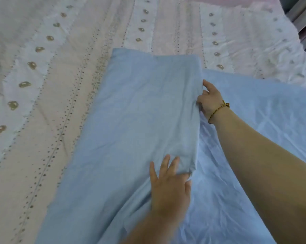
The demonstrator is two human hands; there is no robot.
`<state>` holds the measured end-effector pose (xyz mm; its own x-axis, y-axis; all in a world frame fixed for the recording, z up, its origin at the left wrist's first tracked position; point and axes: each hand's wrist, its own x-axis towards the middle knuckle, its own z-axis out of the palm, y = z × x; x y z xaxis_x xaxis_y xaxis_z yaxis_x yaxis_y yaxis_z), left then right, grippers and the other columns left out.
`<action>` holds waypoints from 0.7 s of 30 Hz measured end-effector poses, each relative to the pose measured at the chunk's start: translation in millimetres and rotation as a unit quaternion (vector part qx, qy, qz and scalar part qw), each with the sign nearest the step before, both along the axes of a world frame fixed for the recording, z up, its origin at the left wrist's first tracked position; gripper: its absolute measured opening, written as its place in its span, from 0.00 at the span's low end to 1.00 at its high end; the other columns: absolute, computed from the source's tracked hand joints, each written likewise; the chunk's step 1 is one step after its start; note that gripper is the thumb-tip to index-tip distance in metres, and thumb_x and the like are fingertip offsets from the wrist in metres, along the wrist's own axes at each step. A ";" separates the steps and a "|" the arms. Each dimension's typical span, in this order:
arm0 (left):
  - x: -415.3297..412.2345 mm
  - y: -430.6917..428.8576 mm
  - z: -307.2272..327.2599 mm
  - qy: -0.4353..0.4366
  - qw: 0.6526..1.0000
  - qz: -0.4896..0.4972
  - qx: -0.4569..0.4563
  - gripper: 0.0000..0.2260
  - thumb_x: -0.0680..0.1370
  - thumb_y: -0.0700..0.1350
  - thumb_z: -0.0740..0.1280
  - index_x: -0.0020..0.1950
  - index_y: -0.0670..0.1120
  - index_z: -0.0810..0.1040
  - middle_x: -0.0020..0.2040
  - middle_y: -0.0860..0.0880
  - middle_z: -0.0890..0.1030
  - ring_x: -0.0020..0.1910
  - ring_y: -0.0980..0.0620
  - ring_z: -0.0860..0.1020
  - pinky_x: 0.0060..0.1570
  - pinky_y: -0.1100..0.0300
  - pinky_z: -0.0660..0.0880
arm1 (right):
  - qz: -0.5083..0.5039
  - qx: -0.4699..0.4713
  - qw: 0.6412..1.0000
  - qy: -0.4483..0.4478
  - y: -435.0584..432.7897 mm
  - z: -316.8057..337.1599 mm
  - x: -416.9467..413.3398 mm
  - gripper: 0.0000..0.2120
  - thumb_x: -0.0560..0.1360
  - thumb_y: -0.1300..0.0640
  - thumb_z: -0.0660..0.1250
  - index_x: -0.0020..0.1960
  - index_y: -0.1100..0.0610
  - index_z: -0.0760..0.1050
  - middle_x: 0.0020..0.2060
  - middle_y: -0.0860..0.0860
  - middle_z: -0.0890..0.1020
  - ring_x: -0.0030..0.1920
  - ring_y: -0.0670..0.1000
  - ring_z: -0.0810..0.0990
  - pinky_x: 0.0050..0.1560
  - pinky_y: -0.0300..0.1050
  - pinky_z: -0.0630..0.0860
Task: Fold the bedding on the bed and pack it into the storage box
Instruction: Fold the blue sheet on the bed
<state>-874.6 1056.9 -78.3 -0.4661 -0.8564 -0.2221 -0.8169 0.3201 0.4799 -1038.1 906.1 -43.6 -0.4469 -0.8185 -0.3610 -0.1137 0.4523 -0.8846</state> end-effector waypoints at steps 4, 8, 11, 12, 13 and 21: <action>-15.3 9.7 -26.4 -0.067 0.995 -0.046 0.063 0.17 0.66 0.57 0.54 0.38 0.58 0.82 0.54 0.50 0.82 0.60 0.48 0.75 0.64 0.49 0.50 | -0.049 0.009 0.996 -0.076 9.2 -33.4 -20.0 0.29 0.75 0.72 0.54 0.73 0.56 0.57 0.35 0.50 0.74 0.32 0.46 0.73 0.31 0.33 0.71; -16.1 8.9 -26.8 -0.087 0.988 -0.062 0.110 0.32 0.62 0.68 0.48 0.59 0.61 0.76 0.70 0.46 0.69 0.72 0.49 0.63 0.65 0.49 0.35 | -0.025 0.036 0.994 -0.098 10.7 -48.1 -17.0 0.33 0.77 0.63 0.62 0.75 0.56 0.48 0.50 0.51 0.78 0.45 0.50 0.78 0.41 0.38 0.76; -10.5 -6.3 -18.4 -0.059 0.975 -0.121 0.176 0.49 0.54 0.78 0.42 0.72 0.62 0.57 0.76 0.55 0.42 0.74 0.57 0.36 0.65 0.49 0.26 | -0.020 0.067 0.997 -0.042 2.9 -45.8 -13.5 0.32 0.76 0.56 0.64 0.74 0.58 0.52 0.67 0.54 0.69 0.62 0.54 0.73 0.52 0.40 0.70; -7.0 -15.2 -11.1 -0.053 0.974 -0.131 0.174 0.47 0.55 0.77 0.41 0.72 0.63 0.57 0.76 0.58 0.40 0.73 0.60 0.36 0.67 0.50 0.29 | -0.022 0.059 0.997 -0.037 -1.9 -44.8 -14.1 0.31 0.76 0.55 0.64 0.74 0.58 0.53 0.67 0.54 0.69 0.62 0.54 0.73 0.53 0.40 0.70; -1.3 -23.0 -7.8 -0.052 0.979 -0.127 0.147 0.44 0.58 0.75 0.39 0.73 0.65 0.54 0.74 0.61 0.36 0.72 0.61 0.34 0.67 0.52 0.29 | -0.021 0.052 0.998 -0.027 -7.1 -44.1 -15.2 0.31 0.76 0.55 0.64 0.74 0.58 0.53 0.68 0.54 0.69 0.63 0.54 0.73 0.54 0.40 0.69; 24.4 -40.4 -50.8 -0.130 0.990 -0.057 -0.028 0.30 0.79 0.63 0.38 0.66 0.52 0.71 0.65 0.42 0.75 0.65 0.44 0.64 0.65 0.43 0.45 | 0.127 0.013 0.937 0.326 -25.2 -42.1 -5.7 0.31 0.76 0.70 0.50 0.75 0.51 0.52 0.69 0.53 0.65 0.65 0.56 0.68 0.61 0.44 0.66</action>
